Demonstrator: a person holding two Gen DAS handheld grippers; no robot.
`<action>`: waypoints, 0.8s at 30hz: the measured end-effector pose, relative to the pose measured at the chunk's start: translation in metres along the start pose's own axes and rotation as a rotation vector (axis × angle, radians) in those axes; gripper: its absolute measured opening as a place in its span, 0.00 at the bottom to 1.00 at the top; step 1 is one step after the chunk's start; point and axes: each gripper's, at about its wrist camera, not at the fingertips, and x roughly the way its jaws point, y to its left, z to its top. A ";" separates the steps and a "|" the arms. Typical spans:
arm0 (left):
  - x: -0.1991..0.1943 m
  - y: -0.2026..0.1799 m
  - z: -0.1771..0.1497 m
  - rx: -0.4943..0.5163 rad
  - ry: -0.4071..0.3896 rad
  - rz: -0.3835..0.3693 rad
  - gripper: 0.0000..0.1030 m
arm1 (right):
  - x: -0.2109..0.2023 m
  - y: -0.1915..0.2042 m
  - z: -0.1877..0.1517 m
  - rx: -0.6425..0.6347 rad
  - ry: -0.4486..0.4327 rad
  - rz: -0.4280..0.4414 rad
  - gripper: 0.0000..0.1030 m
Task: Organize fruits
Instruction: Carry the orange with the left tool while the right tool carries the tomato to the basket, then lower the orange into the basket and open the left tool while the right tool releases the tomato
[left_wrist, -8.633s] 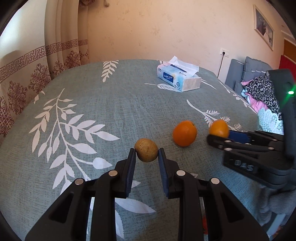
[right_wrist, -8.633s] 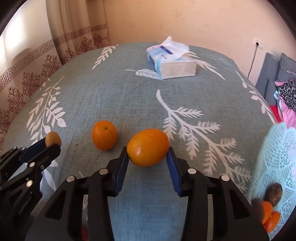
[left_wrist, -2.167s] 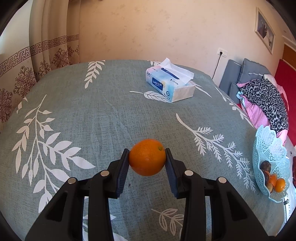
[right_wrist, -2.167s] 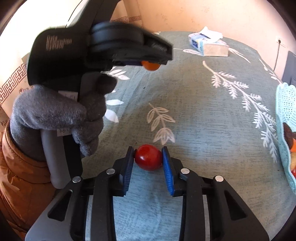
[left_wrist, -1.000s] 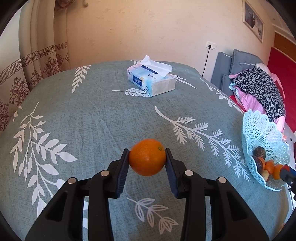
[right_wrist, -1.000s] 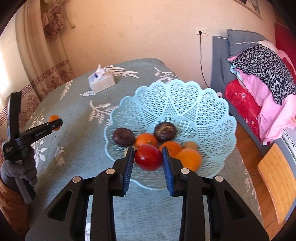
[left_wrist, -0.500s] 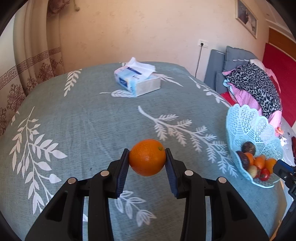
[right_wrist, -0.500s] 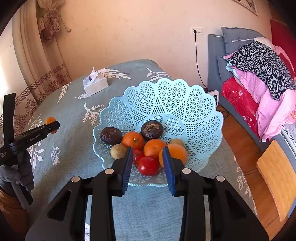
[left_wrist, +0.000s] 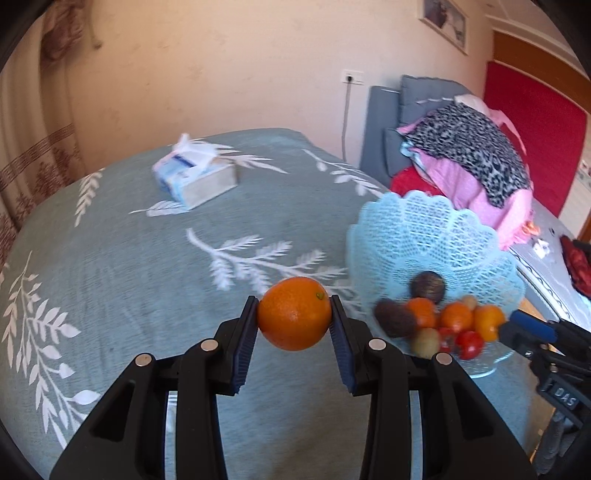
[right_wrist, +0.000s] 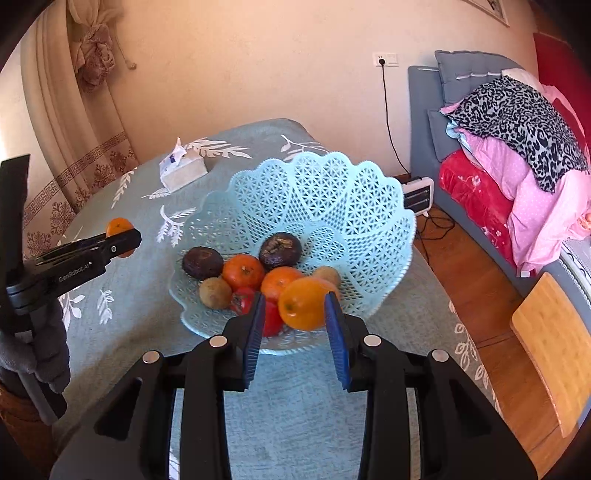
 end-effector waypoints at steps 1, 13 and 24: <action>0.001 -0.005 0.001 0.006 0.002 -0.008 0.37 | 0.001 -0.001 0.000 0.001 0.001 0.002 0.33; 0.013 -0.054 0.008 0.096 0.008 -0.082 0.37 | 0.006 -0.003 0.005 -0.004 -0.020 -0.035 0.33; 0.040 -0.069 0.016 0.122 0.038 -0.097 0.37 | -0.002 -0.006 0.007 0.013 -0.053 -0.025 0.45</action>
